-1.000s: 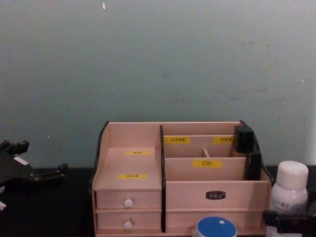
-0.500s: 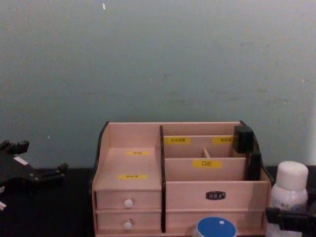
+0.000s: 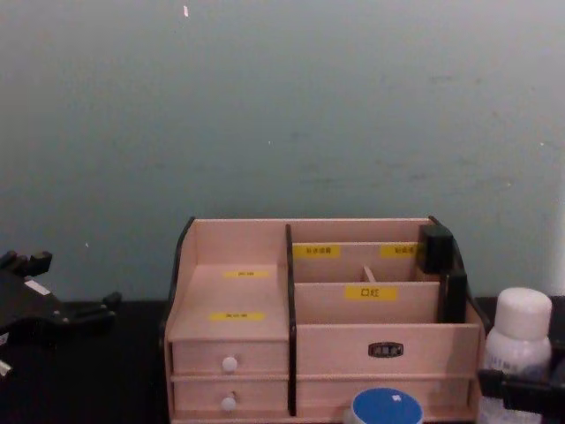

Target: Pick up the facial cleanser and watermelon frost from the table and place them into the tiered storage box.

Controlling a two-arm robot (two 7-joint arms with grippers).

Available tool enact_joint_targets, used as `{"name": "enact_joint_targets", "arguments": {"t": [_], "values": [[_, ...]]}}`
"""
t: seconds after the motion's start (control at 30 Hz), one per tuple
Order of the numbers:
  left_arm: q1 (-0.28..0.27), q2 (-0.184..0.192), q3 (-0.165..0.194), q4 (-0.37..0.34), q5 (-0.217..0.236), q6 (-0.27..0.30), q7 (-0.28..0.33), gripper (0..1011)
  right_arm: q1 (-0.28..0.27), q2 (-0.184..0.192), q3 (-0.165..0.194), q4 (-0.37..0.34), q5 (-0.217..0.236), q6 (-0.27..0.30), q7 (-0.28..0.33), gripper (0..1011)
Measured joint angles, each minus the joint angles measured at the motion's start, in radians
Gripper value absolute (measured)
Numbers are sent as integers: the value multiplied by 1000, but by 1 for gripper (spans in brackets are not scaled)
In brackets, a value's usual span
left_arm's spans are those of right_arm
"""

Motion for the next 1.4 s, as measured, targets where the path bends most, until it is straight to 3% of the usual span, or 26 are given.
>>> {"name": "enact_joint_targets", "arguments": {"t": [0.23, 0.5, 0.77, 0.97, 1.4], "values": [[0, 0, 0, 0, 0, 0, 0, 1001, -19, 11, 21, -27, 18, 5, 7, 593], [0, 0, 0, 0, 0, 0, 0, 1001, -42, 44, 67, -113, 66, 47, 11, 593], [0, 0, 0, 0, 0, 0, 0, 1002, -14, 63, 82, -164, 102, 59, 21, 593], [0, 0, 0, 0, 0, 0, 0, 1001, 65, 40, 50, -144, 97, 62, 15, 593], [0, 0, 0, 0, 0, 0, 0, 1001, 273, -79, -51, 22, 63, 66, 11, 593]]}}
